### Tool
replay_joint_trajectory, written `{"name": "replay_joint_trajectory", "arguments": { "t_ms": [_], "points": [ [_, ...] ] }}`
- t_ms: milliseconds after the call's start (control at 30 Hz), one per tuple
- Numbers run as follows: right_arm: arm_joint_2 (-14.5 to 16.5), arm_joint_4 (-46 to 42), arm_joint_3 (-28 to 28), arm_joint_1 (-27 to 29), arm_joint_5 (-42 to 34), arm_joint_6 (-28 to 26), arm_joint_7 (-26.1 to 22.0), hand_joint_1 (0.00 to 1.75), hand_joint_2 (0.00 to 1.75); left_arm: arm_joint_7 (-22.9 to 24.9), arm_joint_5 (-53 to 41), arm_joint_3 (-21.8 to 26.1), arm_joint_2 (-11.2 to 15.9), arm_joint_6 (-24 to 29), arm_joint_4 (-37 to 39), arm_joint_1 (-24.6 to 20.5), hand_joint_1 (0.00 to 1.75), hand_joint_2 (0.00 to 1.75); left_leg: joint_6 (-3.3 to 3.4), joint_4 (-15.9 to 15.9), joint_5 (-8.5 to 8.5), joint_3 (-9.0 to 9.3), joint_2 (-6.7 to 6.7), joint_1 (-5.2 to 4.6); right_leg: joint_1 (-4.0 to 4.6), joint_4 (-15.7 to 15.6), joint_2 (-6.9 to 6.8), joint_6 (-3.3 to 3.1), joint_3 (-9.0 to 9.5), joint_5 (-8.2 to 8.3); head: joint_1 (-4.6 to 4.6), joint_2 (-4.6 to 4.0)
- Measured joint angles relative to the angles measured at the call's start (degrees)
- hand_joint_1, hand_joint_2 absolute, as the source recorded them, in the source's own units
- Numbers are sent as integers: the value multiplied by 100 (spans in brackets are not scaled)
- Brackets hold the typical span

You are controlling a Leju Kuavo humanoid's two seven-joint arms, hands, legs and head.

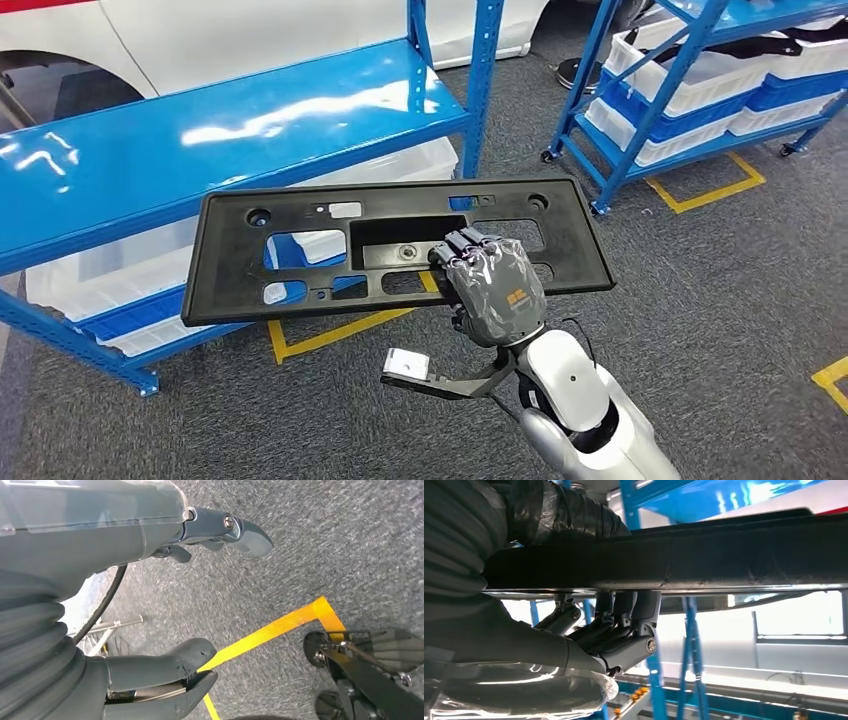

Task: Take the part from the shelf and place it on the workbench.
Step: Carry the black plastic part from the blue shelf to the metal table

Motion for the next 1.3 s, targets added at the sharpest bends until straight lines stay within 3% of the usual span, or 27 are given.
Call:
{"name": "replay_joint_trajectory", "arguments": {
  "t_ms": [67,133,167,233,267,300,333,367,433,500,567,600,667,733,767,800,833,900,933,1000,1033,1100,1167,1233,1300],
  "points": [
    [4,3,-3,-2,-3,-1,6,175,175,-1,-2,2,0,2,0,-10,0,175,-69,-14,2,14,107,-13,16,-26,104,-77,-22,25,-3,0],
    [11,7,-6,-4,-11,-1,13,175,175,-3,-7,3,1,2,0,-20,0,175,-125,94,-118,-16,8,6,-9,-75,211,-160,-29,73,-3,0],
    [21,9,-7,-8,-15,-1,15,175,175,-5,-9,5,1,1,0,-19,0,175,-143,293,-271,-95,-119,20,-25,-98,261,-201,-31,99,-3,0],
    [41,15,-5,-9,-19,-1,16,175,175,-8,-10,11,0,-2,0,-4,0,175,-159,988,-671,-390,-378,37,-22,-103,368,-249,-58,127,-6,0],
    [46,17,-5,-1,-20,-1,16,175,175,-7,-10,16,0,-2,0,5,0,175,-162,1330,-808,-540,-428,38,-12,-96,433,-259,-71,133,-7,0],
    [48,19,-5,11,-21,-1,16,175,175,-7,-9,22,0,-1,0,14,0,175,-160,1526,-841,-625,-451,37,-1,-86,501,-263,-83,137,-7,0],
    [48,20,-5,21,-21,-1,16,175,175,-7,-8,27,0,1,0,20,0,175,-151,1514,-760,-614,-464,37,8,-73,571,-265,-91,140,-7,0],
    [48,20,-6,29,-21,-1,16,175,175,-7,-4,33,0,2,0,22,0,175,-132,1282,-583,-500,-490,37,13,-57,642,-264,-94,140,-7,0],
    [49,20,-7,30,-21,-2,16,175,175,-13,1,41,2,2,0,22,0,175,-79,540,-221,-155,-693,38,20,-17,776,-250,-109,140,-5,0],
    [51,19,-7,27,-21,-3,16,175,175,-32,5,46,4,3,0,23,0,175,-49,92,-105,37,-871,33,10,14,894,-201,-158,161,-3,0],
    [51,18,-7,30,-21,-3,16,175,175,-51,9,49,1,6,0,16,0,175,-26,17,-99,60,-822,22,-8,-1,1015,-117,-207,213,-3,0],
    [49,16,-8,34,-22,-4,16,175,175,-57,10,50,-5,8,0,11,0,175,0,-15,-69,72,-754,30,-8,1,1001,-80,-224,217,-2,0],
    [46,13,-9,22,-24,-3,15,175,175,-75,13,57,-18,10,0,10,0,175,65,-91,-9,92,-611,56,9,206,763,-11,-332,64,17,0],
    [45,11,-9,8,-32,0,10,175,175,-89,17,72,-22,8,0,20,0,175,103,-117,9,92,-469,52,-18,822,476,54,-616,-295,37,0],
    [43,12,-9,12,-38,2,7,175,175,-91,18,80,-22,5,0,24,0,175,108,-115,8,87,-393,47,-43,1180,427,87,-778,-449,36,0],
    [40,13,-9,23,-44,5,5,175,175,-92,16,89,-22,3,0,26,0,175,106,-113,5,85,-319,45,-66,1425,403,115,-884,-520,37,0],
    [37,13,-9,33,-48,10,5,175,175,-92,14,96,-23,2,0,25,0,175,99,-111,0,85,-244,46,-88,1477,384,136,-894,-485,38,0],
    [32,13,-9,40,-54,19,5,175,175,-92,9,113,-28,0,0,18,0,175,72,-103,-21,99,-111,47,-114,957,278,150,-593,-169,38,0],
    [31,12,-10,36,-56,22,5,175,175,-92,7,120,-32,-1,0,15,0,175,45,-94,-40,109,-52,37,-100,565,137,143,-372,-32,38,0],
    [30,10,-11,27,-59,31,3,175,175,-93,3,133,-36,-1,0,13,0,175,-19,-72,-80,127,53,7,-46,47,-67,85,-108,88,33,0],
    [29,9,-11,26,-60,36,1,175,175,-93,-2,137,-37,-1,0,12,0,175,-50,-70,-93,137,111,-8,-15,-25,-90,50,-85,69,31,0],
    [30,10,-14,25,-62,50,-1,175,175,-95,-10,140,-36,-3,0,1,0,175,-108,-75,-123,159,204,-4,-7,-49,43,-30,-104,85,29,0],
    [49,21,-17,-6,-69,67,-1,175,175,-98,-13,145,-31,-11,0,-11,0,175,-153,118,-296,96,0,23,-29,-83,170,-120,-100,115,30,0],
    [100,51,-16,-51,-76,75,-2,175,175,-102,-10,151,-26,-28,0,-6,0,175,-165,768,-666,-186,-340,39,-32,-98,297,-190,-98,132,27,0],
    [146,92,-12,-68,-81,79,-2,175,175,-101,-8,156,-23,-40,0,8,0,175,-162,1478,-915,-539,-456,39,-10,-91,445,-215,-99,134,26,0]
  ]
}}
